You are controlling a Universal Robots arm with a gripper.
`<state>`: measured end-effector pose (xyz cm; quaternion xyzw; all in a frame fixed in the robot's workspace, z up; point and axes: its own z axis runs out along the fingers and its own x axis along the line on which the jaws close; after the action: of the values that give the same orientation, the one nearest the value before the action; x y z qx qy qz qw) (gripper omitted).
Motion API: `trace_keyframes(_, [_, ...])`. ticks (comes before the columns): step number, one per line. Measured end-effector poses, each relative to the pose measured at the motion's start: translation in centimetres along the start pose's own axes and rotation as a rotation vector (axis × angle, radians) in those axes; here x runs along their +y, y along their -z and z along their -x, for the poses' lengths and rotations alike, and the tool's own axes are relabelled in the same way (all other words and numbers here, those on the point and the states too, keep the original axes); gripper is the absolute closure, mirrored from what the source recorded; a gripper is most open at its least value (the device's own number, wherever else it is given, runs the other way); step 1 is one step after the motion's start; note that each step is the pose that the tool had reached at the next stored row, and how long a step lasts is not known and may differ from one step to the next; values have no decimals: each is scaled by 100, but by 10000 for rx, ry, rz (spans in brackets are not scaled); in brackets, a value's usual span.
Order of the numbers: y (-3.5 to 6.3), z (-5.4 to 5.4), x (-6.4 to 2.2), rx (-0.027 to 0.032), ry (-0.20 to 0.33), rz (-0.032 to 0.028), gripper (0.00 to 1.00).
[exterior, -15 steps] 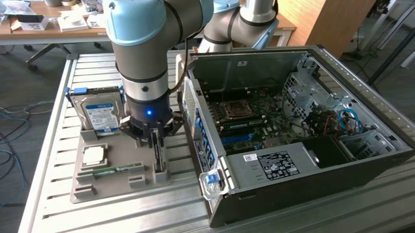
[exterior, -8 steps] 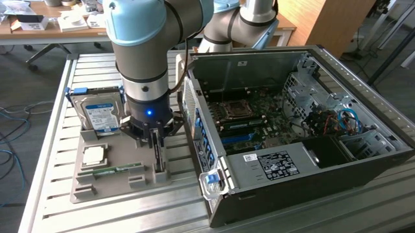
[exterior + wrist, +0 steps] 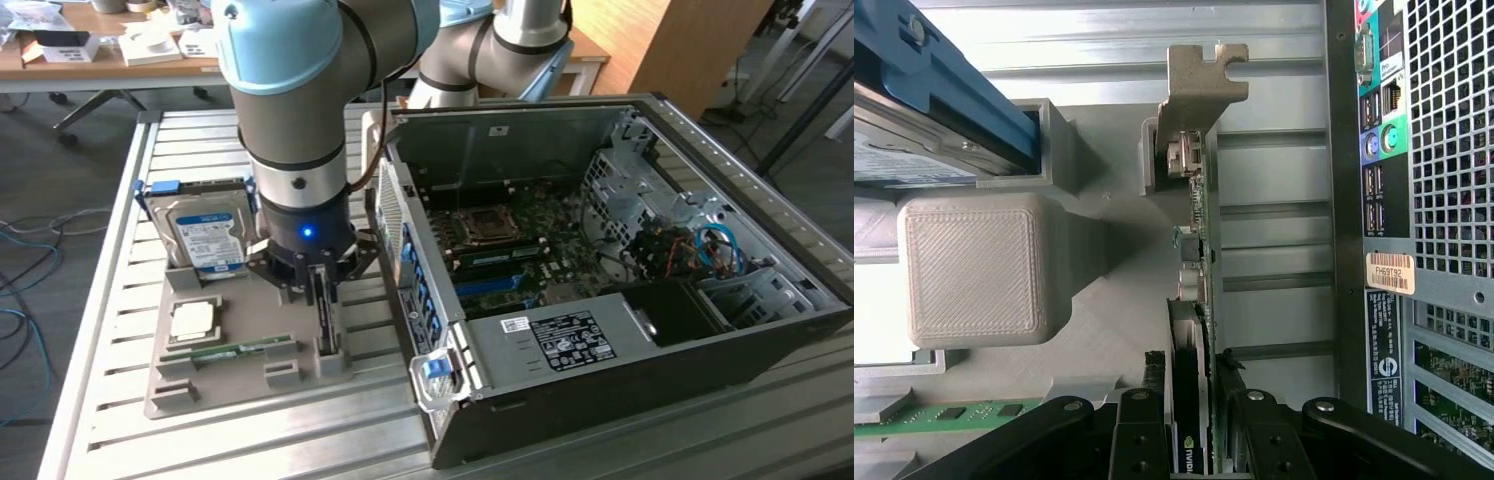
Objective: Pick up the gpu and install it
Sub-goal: 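Pick up the gpu and move the gpu toward the slot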
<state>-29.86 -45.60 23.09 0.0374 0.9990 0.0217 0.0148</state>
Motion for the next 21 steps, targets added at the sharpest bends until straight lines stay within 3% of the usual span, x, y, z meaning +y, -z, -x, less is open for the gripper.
trace_keyframes(6, [0,0,0,-1,0,0,67])
trace_keyframes(9, [0,0,0,0,1,0,74])
trace_keyframes(21, [-4,-1,-1,11,187,2,74])
